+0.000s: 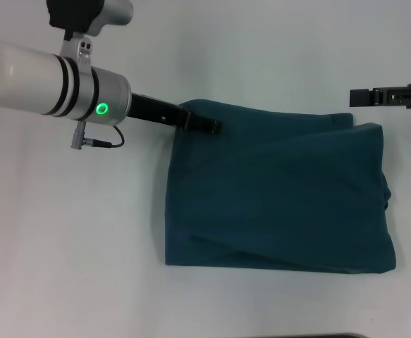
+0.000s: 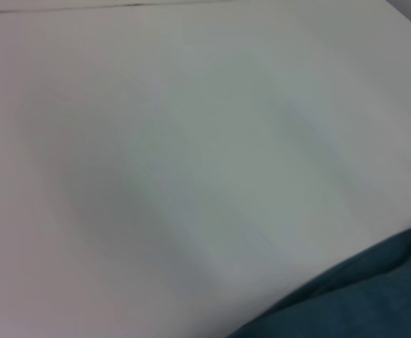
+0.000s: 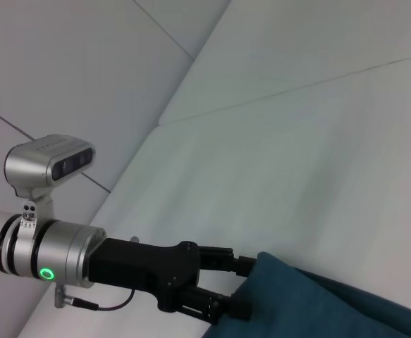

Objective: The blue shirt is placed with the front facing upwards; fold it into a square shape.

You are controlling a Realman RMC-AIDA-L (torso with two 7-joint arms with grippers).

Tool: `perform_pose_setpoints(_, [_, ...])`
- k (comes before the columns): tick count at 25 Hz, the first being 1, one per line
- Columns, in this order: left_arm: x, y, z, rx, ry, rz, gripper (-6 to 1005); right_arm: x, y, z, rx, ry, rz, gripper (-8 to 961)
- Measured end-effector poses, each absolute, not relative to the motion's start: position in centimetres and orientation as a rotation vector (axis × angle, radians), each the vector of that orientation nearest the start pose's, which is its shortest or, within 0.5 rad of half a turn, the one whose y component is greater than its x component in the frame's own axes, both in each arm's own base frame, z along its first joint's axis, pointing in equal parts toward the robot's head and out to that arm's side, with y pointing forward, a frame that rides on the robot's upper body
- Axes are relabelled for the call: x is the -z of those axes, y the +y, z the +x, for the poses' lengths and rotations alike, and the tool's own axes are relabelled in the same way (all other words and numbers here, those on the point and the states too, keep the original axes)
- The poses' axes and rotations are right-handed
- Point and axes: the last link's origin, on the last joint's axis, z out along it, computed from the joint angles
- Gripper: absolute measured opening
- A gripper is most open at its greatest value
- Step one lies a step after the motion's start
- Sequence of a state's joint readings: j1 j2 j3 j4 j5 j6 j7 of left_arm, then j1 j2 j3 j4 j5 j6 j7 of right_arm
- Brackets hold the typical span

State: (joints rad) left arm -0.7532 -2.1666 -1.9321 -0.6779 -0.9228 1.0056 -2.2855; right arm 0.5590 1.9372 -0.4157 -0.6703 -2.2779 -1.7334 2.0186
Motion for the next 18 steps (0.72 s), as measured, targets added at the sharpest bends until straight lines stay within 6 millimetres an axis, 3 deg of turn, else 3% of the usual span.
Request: perform_pose_setpoints(18, [9.77,38.46,-18.70,0.104,-1.172,-2.627,905,-7.27,32.72,30.04,-0.644,1.519,-2.484,673])
